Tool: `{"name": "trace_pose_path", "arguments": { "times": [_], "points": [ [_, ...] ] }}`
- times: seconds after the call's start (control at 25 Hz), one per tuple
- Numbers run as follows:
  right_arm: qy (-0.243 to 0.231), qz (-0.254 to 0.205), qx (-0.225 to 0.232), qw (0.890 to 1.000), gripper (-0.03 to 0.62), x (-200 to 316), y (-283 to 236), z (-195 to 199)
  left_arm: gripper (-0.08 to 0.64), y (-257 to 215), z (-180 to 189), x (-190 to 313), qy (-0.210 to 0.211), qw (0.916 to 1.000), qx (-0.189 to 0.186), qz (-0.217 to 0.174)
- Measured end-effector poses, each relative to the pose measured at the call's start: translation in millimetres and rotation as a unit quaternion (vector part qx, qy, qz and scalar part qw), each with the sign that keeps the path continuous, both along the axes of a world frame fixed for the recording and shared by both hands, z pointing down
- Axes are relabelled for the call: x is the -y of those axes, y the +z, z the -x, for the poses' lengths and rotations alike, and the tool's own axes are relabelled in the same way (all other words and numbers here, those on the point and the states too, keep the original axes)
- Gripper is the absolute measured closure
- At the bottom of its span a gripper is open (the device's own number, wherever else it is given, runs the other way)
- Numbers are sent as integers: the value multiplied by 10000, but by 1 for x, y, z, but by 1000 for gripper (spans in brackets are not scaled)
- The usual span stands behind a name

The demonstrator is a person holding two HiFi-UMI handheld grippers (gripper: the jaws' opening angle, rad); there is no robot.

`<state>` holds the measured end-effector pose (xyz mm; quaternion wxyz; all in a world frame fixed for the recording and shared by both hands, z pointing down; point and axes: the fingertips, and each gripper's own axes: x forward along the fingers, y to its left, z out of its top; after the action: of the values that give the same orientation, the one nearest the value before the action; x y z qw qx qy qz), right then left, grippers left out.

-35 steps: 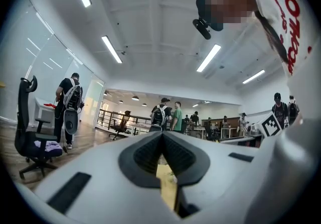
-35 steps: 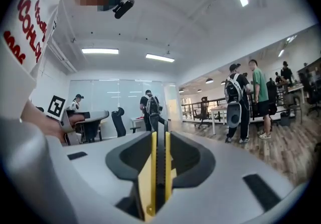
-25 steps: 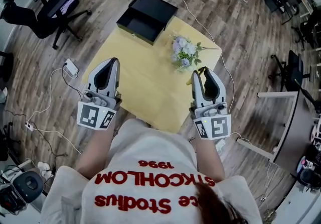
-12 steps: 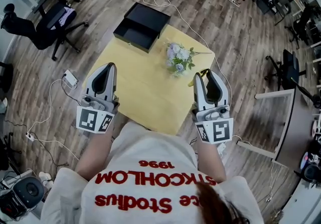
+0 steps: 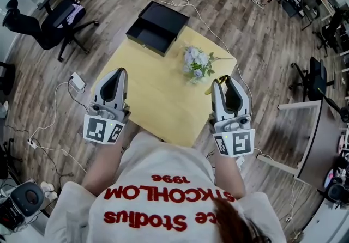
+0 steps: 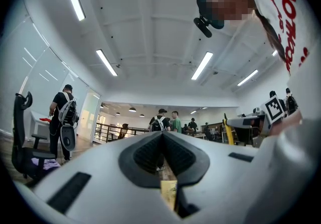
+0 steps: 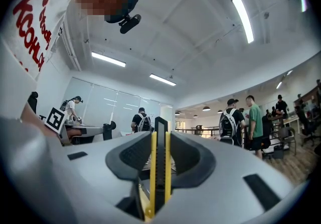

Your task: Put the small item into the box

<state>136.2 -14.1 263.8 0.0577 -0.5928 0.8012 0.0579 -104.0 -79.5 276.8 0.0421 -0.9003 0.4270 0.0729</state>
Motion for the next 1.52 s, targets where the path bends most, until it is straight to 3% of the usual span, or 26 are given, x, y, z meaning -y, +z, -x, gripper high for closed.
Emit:
{"name": "trace_pose_path", "arguments": {
  "times": [0.72, 1.52],
  "points": [
    [-998, 205, 86, 9948, 476, 38, 17, 69, 558, 12, 68, -8, -935, 9954, 82, 184],
    [-1169, 1049, 189, 9874, 476, 110, 75, 86, 558, 72, 69, 56, -990, 9929, -154, 637]
  ]
}}
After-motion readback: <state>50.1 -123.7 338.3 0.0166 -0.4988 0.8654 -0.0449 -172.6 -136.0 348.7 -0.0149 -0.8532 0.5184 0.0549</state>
